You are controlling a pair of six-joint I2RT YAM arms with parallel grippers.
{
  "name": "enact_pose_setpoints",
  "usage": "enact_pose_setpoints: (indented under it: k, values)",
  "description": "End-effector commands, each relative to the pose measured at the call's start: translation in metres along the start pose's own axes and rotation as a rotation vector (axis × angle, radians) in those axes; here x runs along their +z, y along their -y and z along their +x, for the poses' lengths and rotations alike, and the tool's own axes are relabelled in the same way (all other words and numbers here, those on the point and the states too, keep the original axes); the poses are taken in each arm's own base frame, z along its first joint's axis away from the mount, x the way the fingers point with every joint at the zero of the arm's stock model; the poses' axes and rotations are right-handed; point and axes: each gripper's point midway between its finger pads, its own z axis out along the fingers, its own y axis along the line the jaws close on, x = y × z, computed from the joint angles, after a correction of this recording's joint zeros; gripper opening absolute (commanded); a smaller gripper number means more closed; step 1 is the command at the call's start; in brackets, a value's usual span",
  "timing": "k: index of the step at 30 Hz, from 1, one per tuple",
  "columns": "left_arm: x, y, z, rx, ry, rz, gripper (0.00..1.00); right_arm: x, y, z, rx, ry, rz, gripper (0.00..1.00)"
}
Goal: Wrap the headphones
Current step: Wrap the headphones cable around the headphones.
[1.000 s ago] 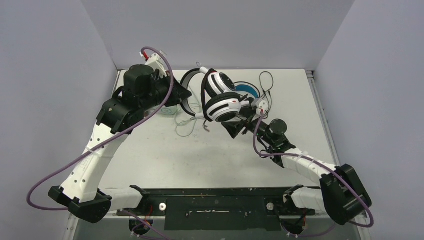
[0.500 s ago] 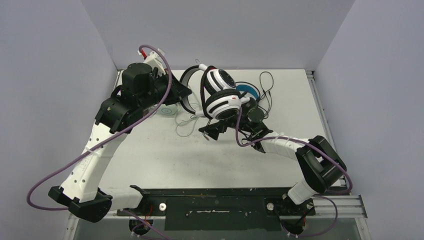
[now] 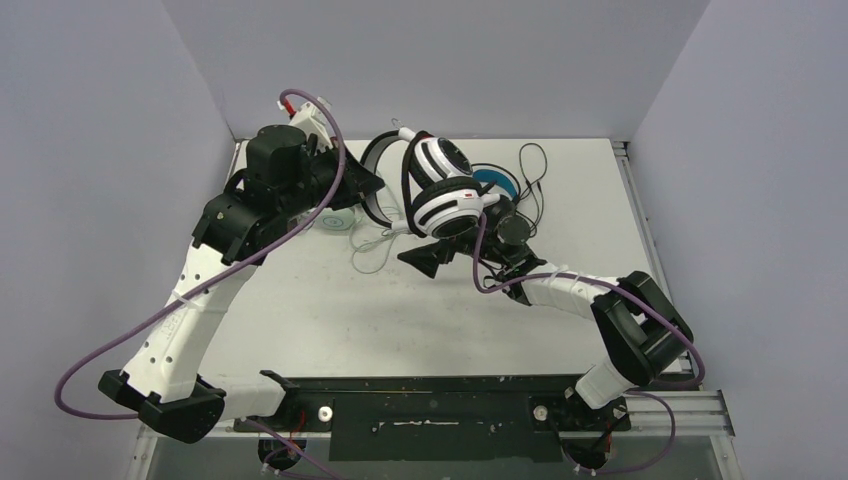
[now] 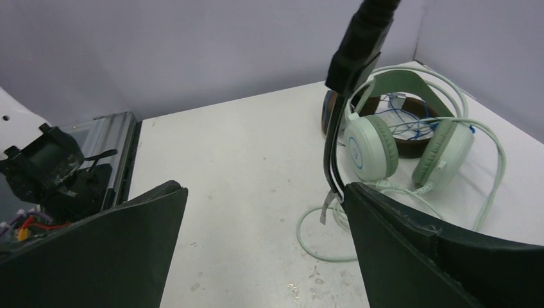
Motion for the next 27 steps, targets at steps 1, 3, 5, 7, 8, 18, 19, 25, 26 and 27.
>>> enact_pose_setpoints:
  k: [1, 3, 5, 7, 8, 18, 19, 25, 26, 27]
  values:
    - [-0.018, 0.039, -0.039, -0.034, 0.124, 0.133, 0.00, -0.001, 0.025, -0.030, -0.079, 0.073, 0.121, 1.00]
    - [-0.018, 0.038, -0.039, -0.036, 0.124, 0.131, 0.00, -0.007, 0.038, -0.031, -0.085, 0.079, 0.204, 1.00]
    - [-0.017, 0.038, -0.039, -0.038, 0.124, 0.131, 0.00, -0.013, 0.049, -0.032, -0.086, 0.085, 0.269, 1.00]
    - [-0.017, 0.038, -0.039, -0.040, 0.123, 0.133, 0.00, -0.015, 0.052, -0.031, -0.086, 0.083, 0.279, 1.00]
    - [-0.017, 0.038, -0.040, -0.040, 0.123, 0.136, 0.00, -0.015, 0.053, -0.031, -0.085, 0.080, 0.276, 0.99]
    - [-0.018, 0.037, -0.045, -0.064, 0.138, 0.119, 0.00, -0.003, 0.039, -0.029, -0.085, 0.089, 0.147, 0.43]
    - [-0.017, 0.037, -0.046, -0.070, 0.141, 0.117, 0.00, -0.003, 0.037, -0.027, -0.077, 0.090, 0.137, 0.40]
    - [-0.011, 0.030, -0.054, -0.130, 0.159, 0.091, 0.00, -0.005, 0.011, -0.020, -0.014, 0.099, 0.083, 0.24]
    - [-0.009, 0.027, -0.055, -0.142, 0.158, 0.085, 0.00, -0.006, 0.004, -0.017, -0.006, 0.094, 0.083, 0.20]
    - [-0.008, 0.026, -0.056, -0.149, 0.157, 0.087, 0.00, -0.006, -0.002, -0.016, -0.007, 0.093, 0.084, 0.15]
